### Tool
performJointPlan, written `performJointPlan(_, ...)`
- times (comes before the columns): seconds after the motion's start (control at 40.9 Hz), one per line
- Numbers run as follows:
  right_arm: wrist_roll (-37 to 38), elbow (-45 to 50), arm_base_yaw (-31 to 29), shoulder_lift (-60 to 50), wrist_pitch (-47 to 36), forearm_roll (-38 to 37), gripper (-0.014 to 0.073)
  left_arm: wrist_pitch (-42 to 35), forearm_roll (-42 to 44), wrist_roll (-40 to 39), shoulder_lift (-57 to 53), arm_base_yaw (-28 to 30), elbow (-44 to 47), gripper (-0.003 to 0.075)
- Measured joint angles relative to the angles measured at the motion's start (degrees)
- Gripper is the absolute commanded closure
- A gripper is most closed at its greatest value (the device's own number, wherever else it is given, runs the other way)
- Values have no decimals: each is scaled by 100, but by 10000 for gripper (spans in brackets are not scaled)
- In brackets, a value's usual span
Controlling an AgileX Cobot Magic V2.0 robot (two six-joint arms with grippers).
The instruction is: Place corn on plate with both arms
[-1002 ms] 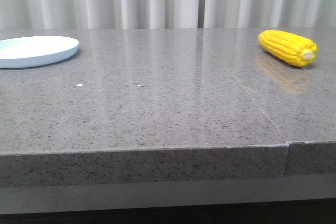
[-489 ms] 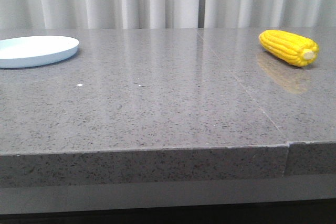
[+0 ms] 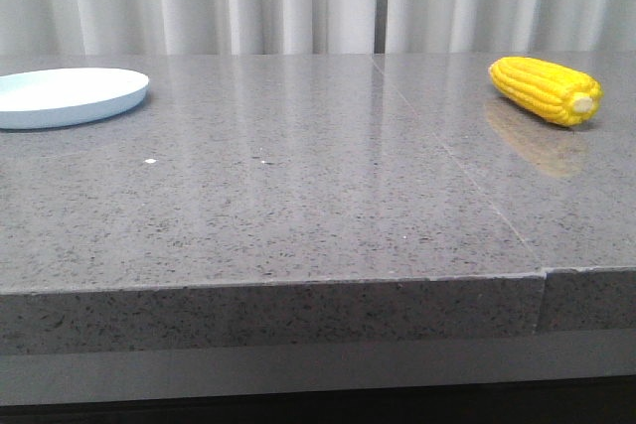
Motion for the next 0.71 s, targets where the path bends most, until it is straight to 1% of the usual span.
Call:
performJointPlan(0.147,0,-690,0,675,542,0,660,899,0,0,734,0,-865,740)
performJointPlan(0.244,0,-936,0,1049,840,0,660,1374,0,0,1240,0,-1194,740)
performJointPlan(0.44,0,-978,0,1668,1158,0,660,1913,0,0,1992,0,-1252,740)
performJointPlan(0.538,0,-978,0,1926,1191,0,660,2136,0,0,2251,0,-1252,740)
performJointPlan(0.709,0,-967,0,2298,1204,0,660,2188,0,0,2598,0,-1252,740)
